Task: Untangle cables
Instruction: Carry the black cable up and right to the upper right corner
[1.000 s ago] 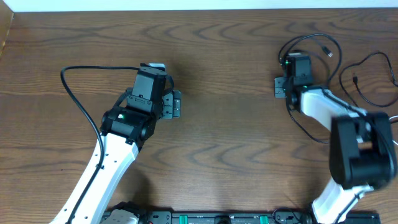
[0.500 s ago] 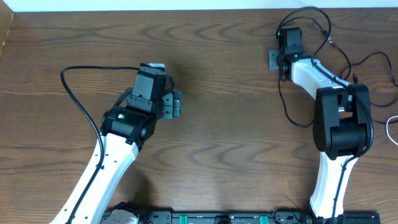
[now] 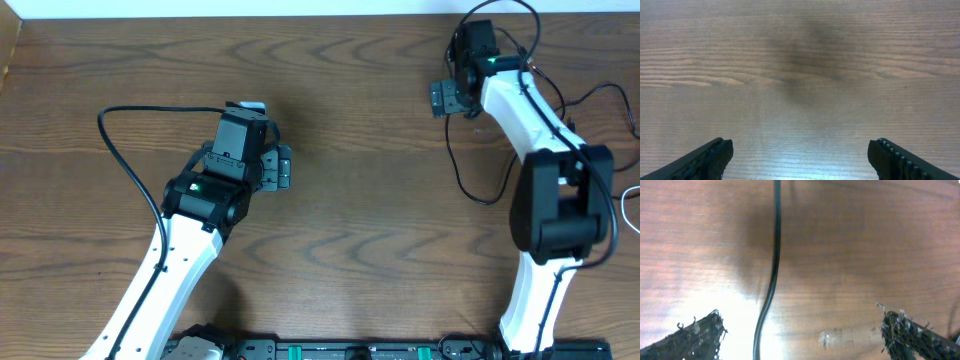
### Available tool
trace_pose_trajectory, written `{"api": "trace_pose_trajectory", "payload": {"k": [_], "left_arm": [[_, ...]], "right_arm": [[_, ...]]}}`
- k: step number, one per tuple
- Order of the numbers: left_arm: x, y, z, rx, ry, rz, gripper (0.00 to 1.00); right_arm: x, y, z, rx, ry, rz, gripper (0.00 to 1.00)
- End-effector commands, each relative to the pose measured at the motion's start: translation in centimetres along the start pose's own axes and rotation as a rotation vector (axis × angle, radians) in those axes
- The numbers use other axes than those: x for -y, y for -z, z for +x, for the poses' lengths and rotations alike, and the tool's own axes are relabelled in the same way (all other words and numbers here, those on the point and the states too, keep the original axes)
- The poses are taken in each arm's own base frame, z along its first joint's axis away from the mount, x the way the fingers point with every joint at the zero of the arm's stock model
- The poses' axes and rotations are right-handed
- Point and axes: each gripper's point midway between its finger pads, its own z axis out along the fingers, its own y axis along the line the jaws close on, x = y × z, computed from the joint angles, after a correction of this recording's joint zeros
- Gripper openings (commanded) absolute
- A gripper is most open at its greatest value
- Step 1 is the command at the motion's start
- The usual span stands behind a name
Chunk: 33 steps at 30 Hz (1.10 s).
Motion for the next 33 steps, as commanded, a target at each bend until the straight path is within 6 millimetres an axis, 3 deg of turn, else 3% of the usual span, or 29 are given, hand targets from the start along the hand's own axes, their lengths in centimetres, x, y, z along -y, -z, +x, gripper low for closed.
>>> {"api": "trace_pose_trajectory", "payload": {"k": [1,4,6,9,12,15,20,25,33], "left_arm": [[-0.3,0.3,-0.6,0.015,0.007,-0.009,0.91],[-0.3,0.3,-0.6,0.014,0.007,-0.009,0.91],[-0.3,0.3,-0.6,0.014,0.007,-0.009,0.91],[-0.3,0.3,-0.6,0.015,0.007,-0.009,0.91],[-0.3,0.3,-0.6,0.014,0.007,-0.009,0.91],[-0.3,0.3,-0.6,0.014,0.007,-0.009,0.91],[-0.3,0.3,-0.6,0.014,0.007,-0.009,0.91],[-0.3,0.3,-0.6,0.014,0.007,-0.009,0.91],[-0.3,0.3,-0.6,0.014,0.007,-0.009,0.91]], "right_arm": [[-1.1,5.7,-1.7,0.073,0.002,-0.132,0.99],[-2.2,7.5,1.5,-0.039,0.039,-0.209,0.99],[-1.8,8.0,3.5,-0.114,0.089,-0.200,0.86],[0.0,8.2,6.5,-0.246,0.032,-0.094,0.76],[2.7,8.6,8.6,-0.329,-0.110,0.062,0.78],[3.7,8.6,9.6,-0.361,-0.202,0.104,0.80],[4.7,7.9,10.9,-0.398,-0.319,0.127,0.89],[5.4,6.7,13.4,-0.466,-0.428,0.135,0.90],[4.8,2.2,16.9,-0.483,-0.582,0.120,0.91]]}}
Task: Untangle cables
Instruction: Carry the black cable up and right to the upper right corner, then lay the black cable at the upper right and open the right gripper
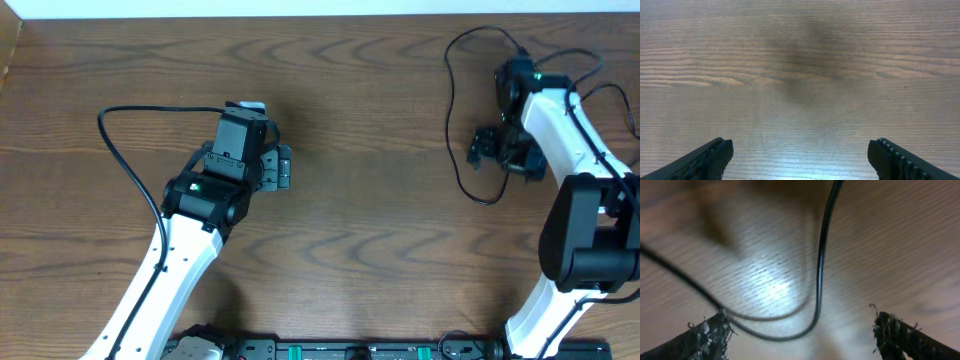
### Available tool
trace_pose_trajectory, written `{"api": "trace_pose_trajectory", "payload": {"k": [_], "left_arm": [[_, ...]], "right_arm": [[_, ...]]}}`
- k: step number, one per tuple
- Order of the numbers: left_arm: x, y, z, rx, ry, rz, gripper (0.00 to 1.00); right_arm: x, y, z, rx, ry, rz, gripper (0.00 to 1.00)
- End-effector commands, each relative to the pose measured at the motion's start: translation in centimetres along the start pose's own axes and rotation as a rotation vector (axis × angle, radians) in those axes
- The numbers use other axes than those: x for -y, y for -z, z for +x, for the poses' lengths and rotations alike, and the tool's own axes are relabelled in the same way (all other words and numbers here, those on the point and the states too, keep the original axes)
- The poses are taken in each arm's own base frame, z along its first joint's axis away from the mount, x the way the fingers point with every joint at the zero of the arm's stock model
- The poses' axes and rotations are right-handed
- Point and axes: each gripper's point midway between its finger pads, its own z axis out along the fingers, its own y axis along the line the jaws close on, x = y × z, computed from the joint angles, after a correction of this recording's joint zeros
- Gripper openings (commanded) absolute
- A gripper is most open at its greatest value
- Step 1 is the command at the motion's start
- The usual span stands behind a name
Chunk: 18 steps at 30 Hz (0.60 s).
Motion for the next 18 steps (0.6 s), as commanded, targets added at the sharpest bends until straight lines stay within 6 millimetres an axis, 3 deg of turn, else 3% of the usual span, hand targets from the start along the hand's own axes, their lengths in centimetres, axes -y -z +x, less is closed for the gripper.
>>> {"api": "trace_pose_trajectory", "payload": {"k": [1,5,8,10,13,15,18], "left_arm": [[-0.2,0.3,-0.6,0.014,0.007,-0.009,0.91],[-0.2,0.3,-0.6,0.014,0.007,-0.009,0.91],[-0.2,0.3,-0.6,0.014,0.007,-0.009,0.91],[-0.2,0.3,-0.6,0.014,0.007,-0.009,0.91],[-0.2,0.3,-0.6,0.014,0.007,-0.009,0.91],[-0.2,0.3,-0.6,0.014,0.007,-0.009,0.91],[-0.2,0.3,-0.6,0.014,0.007,-0.009,0.91]], "right_arm": [[0.1,-2.1,1.1,-0.032,-0.117,-0.018,0.91],[-1.2,-4.4,1.1,-0.009,-0.158,-0.095,0.88],[-2.0,-5.8,0.8,0.026,-0.165,-0.140,0.79],[-2.4,-6.4,0.7,0.044,-0.172,-0.165,0.59],[-2.9,-7.1,0.4,0.070,-0.237,-0.195,0.11],[-3.6,-7.2,-0.3,0.096,-0.257,-0.236,0.01],[-4.9,-6.8,-1.7,0.144,-0.282,-0.314,0.01]]}}
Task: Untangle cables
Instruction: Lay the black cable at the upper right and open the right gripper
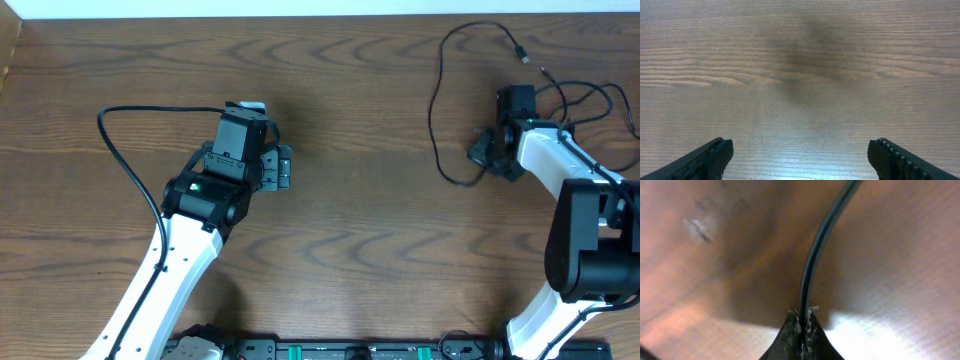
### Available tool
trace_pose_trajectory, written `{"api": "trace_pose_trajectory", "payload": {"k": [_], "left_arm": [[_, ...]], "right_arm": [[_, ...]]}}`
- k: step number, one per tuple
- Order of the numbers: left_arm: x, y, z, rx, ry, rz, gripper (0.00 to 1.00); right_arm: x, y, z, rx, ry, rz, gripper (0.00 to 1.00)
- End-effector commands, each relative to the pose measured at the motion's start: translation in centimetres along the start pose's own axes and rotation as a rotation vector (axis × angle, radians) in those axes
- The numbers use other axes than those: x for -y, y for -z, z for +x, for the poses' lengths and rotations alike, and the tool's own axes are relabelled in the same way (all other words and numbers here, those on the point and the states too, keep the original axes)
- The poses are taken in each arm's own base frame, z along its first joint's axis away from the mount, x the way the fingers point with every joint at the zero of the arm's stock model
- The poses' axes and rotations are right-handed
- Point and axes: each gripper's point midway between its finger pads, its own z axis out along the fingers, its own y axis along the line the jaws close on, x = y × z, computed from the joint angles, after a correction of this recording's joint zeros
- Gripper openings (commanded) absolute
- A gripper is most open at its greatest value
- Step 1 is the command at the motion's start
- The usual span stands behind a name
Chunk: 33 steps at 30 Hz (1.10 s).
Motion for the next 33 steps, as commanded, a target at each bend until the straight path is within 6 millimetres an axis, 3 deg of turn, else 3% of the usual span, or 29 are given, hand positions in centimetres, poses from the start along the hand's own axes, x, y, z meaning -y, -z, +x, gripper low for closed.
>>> {"api": "trace_pose_trajectory", "payload": {"k": [1,8,21,30,33], "left_arm": [[-0.3,0.3,-0.6,0.015,0.008,-0.009,0.91],[-0.3,0.3,-0.6,0.015,0.008,-0.009,0.91],[-0.3,0.3,-0.6,0.015,0.007,-0.009,0.91],[-0.3,0.3,-0.6,0.015,0.007,-0.009,0.91],[-0.3,0.3,-0.6,0.015,0.008,-0.009,0.91]], "right_arm": [[-0.7,-2.5,2.4,-0.076,-0.054,-0.060,0.01],[-5.1,-2.1,-0.6,0.077,-0.027,-0.201,0.01],[-11.7,-1.4,-3.8,0.313,0.013,-0.384,0.02],[-18.0,0.9,-4.8,0.483,0.058,-0.597,0.01],[-19.0,1.0,-4.5,0.517,0.069,-0.611,0.02]]}}
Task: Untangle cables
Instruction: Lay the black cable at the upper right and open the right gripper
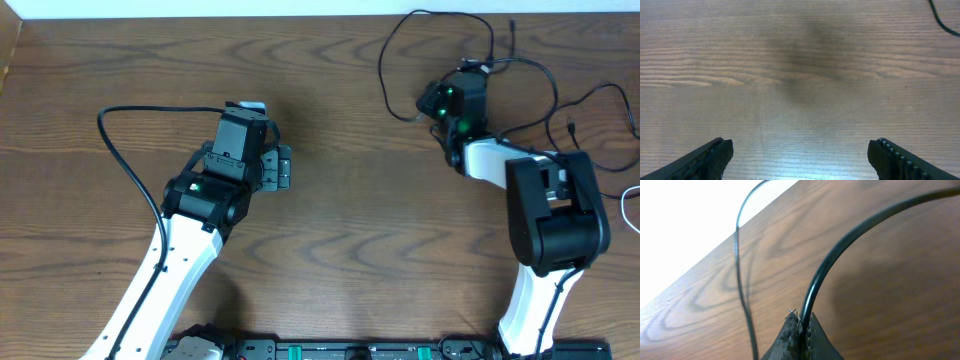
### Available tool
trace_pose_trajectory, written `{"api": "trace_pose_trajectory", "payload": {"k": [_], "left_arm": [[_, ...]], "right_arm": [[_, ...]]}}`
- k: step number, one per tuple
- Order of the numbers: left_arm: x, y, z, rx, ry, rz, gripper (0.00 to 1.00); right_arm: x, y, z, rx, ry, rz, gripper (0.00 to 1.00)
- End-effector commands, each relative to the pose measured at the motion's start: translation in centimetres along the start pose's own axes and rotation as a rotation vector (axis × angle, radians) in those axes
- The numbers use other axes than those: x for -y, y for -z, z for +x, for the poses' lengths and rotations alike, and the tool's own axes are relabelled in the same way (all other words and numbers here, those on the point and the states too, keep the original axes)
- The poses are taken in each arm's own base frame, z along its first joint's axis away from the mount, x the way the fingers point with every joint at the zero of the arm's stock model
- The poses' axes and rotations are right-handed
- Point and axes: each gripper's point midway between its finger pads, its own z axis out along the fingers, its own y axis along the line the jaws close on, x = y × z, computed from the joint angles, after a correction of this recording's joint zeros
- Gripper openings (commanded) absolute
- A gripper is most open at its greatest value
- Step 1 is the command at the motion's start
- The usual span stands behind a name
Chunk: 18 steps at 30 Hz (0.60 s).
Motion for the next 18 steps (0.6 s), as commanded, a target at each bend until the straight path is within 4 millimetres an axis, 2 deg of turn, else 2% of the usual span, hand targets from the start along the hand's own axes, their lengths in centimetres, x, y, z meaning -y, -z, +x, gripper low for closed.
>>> {"api": "trace_pose_trajectory", "payload": {"k": [1,4,8,9,10,14,18], "left_arm": [[-0.3,0.3,-0.6,0.014,0.007,-0.009,0.91],[-0.3,0.3,-0.6,0.014,0.007,-0.009,0.91],[-0.3,0.3,-0.6,0.014,0.007,-0.009,0.91],[-0.3,0.3,-0.6,0.014,0.007,-0.009,0.91],[-0.3,0.3,-0.6,0.014,0.007,-0.009,0.91],[-0.3,0.3,-0.6,0.014,0.007,-0.009,0.91],[-0.3,0.3,-0.6,0.014,0.007,-0.009,0.91]], "right_arm": [[0.2,-0.7,1.3,0.017,0.022,0.030,0.07],[0.8,-0.7,1.7,0.022,0.029,0.068,0.44],[1.2,-0.7,2.1,0.005,0.049,0.086,0.79],[1.2,-0.7,2.2,0.001,0.073,0.086,0.95],[1.2,-0.7,2.3,-0.006,0.103,0.083,0.99],[1.0,0.0,2.2,-0.038,0.168,0.093,0.99],[0.2,2.1,1.4,-0.079,0.209,0.115,0.99]]}}
